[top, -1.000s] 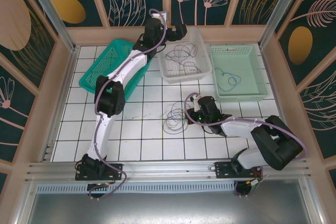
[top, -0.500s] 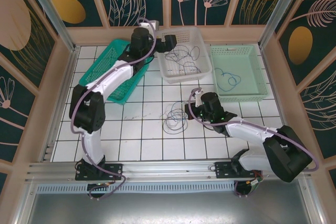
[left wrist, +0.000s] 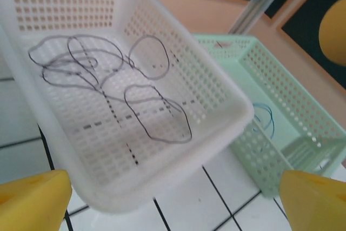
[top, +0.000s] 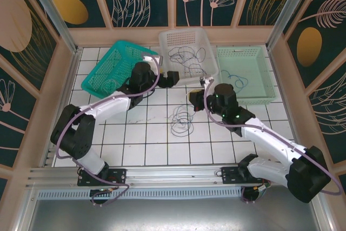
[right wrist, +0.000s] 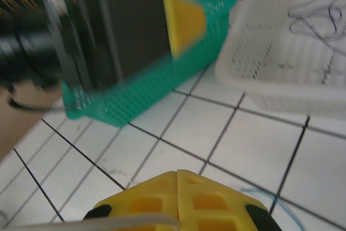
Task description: Untangle the cables
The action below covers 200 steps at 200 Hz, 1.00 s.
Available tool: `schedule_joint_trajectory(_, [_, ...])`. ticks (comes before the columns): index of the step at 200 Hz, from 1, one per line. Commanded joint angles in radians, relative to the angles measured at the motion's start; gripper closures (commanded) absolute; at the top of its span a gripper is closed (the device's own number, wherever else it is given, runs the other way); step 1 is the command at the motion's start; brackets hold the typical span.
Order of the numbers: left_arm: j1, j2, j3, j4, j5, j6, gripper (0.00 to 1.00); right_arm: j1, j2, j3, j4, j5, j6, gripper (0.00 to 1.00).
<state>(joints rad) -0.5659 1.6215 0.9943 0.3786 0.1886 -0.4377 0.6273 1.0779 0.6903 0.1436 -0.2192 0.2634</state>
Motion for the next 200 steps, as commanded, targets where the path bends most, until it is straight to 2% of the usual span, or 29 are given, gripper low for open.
schedule_joint_trajectory(1, [-0.019, -0.075, -0.082, 0.141, 0.048, 0.028, 0.03, -0.007, -0.018, 0.083, -0.049, -0.047, -0.033, 1.00])
schedule_joint_trajectory(29, [-0.023, -0.130, -0.144, 0.140, 0.050, 0.062, 0.03, -0.009, -0.026, 0.173, -0.076, -0.054, -0.058, 1.00])
schedule_joint_trajectory(93, [-0.071, -0.190, -0.202, 0.278, 0.286, 0.143, 0.04, -0.014, 0.032, 0.348, -0.137, -0.106, -0.080, 1.00])
schedule_joint_trajectory(150, [-0.106, -0.126, -0.138, 0.273, 0.358, 0.176, 0.06, -0.015, 0.037, 0.361, -0.123, -0.133, -0.044, 1.00])
schedule_joint_trajectory(200, [-0.116, -0.065, -0.073, 0.255, 0.354, 0.169, 0.17, -0.015, 0.013, 0.385, -0.116, -0.145, -0.040, 1.00])
